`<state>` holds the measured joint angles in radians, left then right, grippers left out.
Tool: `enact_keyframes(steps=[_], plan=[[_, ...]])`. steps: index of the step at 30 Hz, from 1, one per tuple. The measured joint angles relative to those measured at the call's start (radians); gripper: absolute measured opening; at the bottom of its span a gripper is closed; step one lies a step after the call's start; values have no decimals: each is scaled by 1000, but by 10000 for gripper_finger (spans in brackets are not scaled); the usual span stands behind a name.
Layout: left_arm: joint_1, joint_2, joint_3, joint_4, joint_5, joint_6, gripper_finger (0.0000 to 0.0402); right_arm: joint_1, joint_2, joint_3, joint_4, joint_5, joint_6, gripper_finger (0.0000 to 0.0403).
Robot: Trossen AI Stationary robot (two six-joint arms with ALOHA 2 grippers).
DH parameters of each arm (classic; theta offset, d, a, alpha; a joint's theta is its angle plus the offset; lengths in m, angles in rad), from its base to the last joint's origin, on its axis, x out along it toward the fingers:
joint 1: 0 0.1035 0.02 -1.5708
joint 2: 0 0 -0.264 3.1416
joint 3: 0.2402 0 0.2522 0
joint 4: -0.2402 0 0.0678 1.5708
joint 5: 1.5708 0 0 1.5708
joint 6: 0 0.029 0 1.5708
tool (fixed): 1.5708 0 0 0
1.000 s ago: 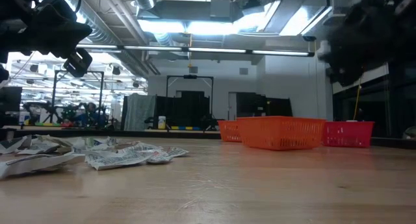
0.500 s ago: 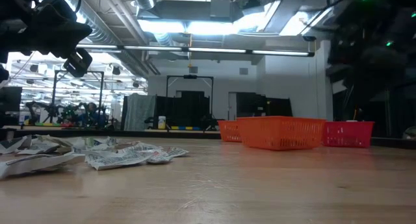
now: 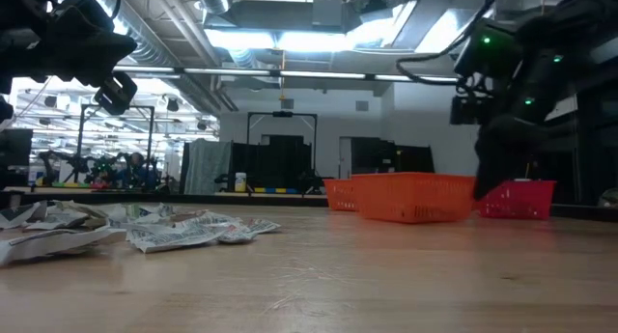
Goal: Pick & Place First Aid Supplies
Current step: Adjust the bins
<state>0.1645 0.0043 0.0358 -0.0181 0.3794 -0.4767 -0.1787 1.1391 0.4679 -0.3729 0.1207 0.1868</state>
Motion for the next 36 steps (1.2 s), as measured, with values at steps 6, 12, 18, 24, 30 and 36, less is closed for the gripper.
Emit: enact_keyframes(steps=[6, 12, 18, 24, 30, 36], plan=[[0, 0, 0, 0, 0, 0, 15, -40, 50, 1, 121, -41, -69, 163], [0, 0, 0, 0, 0, 0, 15, -41, 178, 105, 196, -80, -139, 163], [0, 0, 0, 0, 0, 0, 16, -41, 444, 307, 225, -144, -232, 163], [0, 0, 0, 0, 0, 0, 15, -41, 618, 553, 234, -177, -321, 163], [0, 0, 0, 0, 0, 0, 15, -57, 671, 745, 226, -375, -356, 163], [0, 0, 0, 0, 0, 0, 16, -100, 632, 802, 66, -284, -404, 163]])
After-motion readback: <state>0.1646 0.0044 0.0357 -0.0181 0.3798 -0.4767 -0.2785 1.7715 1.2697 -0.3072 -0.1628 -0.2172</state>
